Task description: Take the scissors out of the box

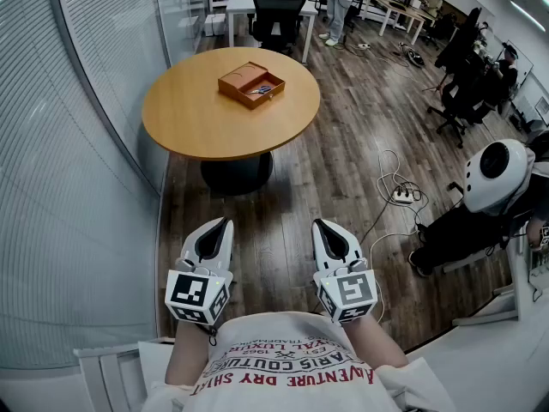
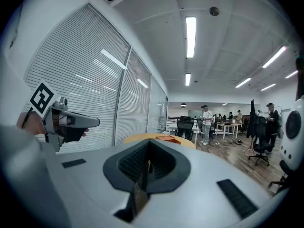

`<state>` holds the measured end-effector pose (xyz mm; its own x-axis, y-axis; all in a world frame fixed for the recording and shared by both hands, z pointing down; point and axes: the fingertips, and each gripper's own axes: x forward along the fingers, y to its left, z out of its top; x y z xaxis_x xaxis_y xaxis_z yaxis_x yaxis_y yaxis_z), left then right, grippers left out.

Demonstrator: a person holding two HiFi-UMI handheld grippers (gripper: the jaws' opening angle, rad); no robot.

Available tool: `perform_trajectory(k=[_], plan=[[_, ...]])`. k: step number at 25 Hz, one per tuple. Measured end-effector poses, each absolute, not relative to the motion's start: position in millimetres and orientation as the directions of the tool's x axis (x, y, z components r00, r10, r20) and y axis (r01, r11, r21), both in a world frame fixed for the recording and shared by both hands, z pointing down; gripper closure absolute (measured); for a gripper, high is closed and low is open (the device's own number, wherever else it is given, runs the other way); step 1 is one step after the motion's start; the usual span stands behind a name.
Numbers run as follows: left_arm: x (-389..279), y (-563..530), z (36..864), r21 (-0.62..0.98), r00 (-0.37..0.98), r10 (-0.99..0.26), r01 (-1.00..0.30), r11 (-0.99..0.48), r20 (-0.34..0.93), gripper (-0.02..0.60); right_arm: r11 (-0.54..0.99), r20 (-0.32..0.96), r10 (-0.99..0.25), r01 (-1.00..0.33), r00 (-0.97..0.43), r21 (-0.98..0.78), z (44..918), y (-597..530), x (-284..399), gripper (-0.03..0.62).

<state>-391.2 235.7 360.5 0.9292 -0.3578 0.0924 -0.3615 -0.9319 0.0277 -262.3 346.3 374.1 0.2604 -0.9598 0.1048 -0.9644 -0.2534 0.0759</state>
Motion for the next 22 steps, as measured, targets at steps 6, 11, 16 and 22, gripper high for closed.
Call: perform_trajectory(k=[6,11,16,22], plan=[[-386,236,359,0.044,0.934,-0.346,-0.35,-0.936,0.086,0.571,-0.246,0.114,-0.961,-0.966,0.253,0.074,377,345,-259,0.588],[-383,230,362,0.047,0.933,-0.346,-0.351,-0.935,0.096,0.571,-0.25,0.112,-0.961,-0.967,0.253,0.044,379,341,-255,0.586],[-378,225,366,0.058,0.935,-0.338,-0.346,-0.937,0.106,0.571,-0.261,0.132,-0.956,-0.965,0.26,0.013,385,336,-249,0.586],[-364,216,382,0.093,0.934,-0.332,-0.345,-0.934,0.129,0.571,-0.256,0.161,-0.954,-0.967,0.254,0.01,393,323,-238,0.586]])
